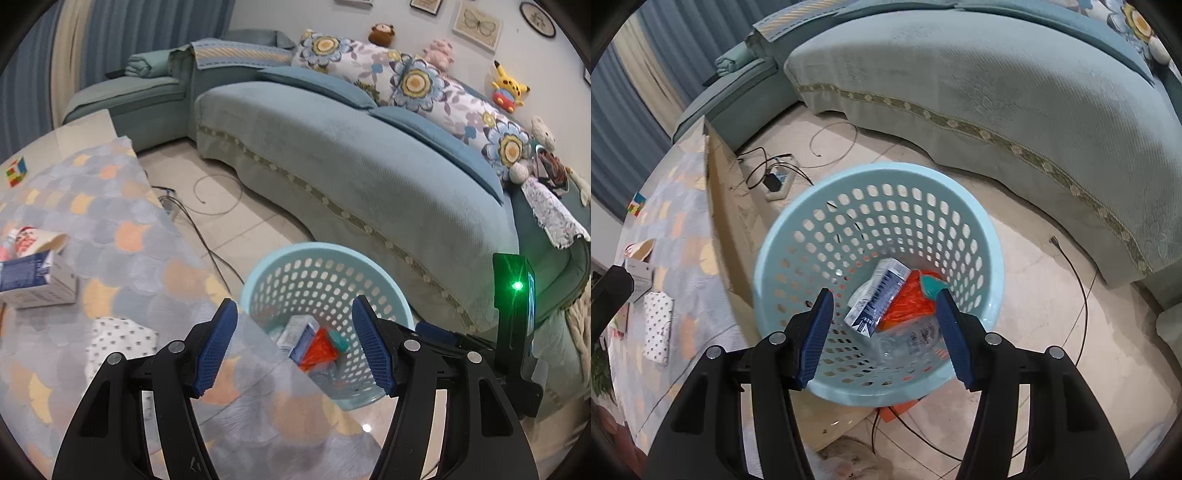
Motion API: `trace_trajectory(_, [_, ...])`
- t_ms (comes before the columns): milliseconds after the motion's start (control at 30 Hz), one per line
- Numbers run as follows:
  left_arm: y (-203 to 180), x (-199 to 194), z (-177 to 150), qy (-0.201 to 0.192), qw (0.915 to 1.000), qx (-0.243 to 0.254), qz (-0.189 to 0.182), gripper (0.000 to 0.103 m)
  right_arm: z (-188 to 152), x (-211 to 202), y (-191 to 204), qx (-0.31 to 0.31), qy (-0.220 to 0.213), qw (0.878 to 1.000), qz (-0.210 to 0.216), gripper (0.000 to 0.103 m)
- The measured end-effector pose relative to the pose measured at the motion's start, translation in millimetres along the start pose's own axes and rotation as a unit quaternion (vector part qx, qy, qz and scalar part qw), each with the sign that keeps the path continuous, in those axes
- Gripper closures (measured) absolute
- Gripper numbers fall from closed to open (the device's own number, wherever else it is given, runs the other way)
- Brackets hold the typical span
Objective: Collect trash
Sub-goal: 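Carry the milk carton and teal cup over the basket and release both, then move both open grippers back over the table toward the pink bottle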
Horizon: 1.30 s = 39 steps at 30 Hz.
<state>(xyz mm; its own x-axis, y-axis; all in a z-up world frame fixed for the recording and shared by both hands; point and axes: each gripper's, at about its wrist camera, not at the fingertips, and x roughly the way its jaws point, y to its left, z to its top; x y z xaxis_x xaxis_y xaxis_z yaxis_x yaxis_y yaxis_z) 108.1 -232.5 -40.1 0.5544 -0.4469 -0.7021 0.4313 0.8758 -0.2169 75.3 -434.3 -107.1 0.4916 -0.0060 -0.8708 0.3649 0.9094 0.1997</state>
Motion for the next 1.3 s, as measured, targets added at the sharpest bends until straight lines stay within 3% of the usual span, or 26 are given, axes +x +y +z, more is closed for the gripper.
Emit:
trace_trajectory(367, [63, -74, 10, -0.06, 0.9968, -0.034, 0.041, 0.04, 6, -41, 74, -0.051, -0.046, 0.997, 0.034, 0.049])
trace_trajectory(667, [167, -138, 10, -0.092, 0.9848, -0.084, 0.121, 0.04, 1, -56, 152, -0.115, -0.066, 0.989, 0.07, 0.049])
trace_trajectory(833, [230, -154, 4, -0.088, 0.9762, -0.12, 0.158, 0.04, -3, -54, 196, -0.157, -0.069, 0.981, 0.089, 0.048])
trace_trajectory(967, [274, -150, -1, -0.062, 0.973, -0.132, 0.179, 0.04, -3, -43, 234, -0.189, -0.065, 0.974, 0.111, 0.048])
trace_trajectory(1167, [316, -128, -13, -0.022, 0.9712, -0.137, 0.194, 0.04, -1, -24, 288, -0.237, -0.059, 0.961, 0.13, 0.048])
trace_trajectory(1300, [327, -126, -25, -0.016, 0.9707, -0.142, 0.193, 0.04, 2, -9, 318, -0.257, -0.053, 0.954, 0.146, 0.048])
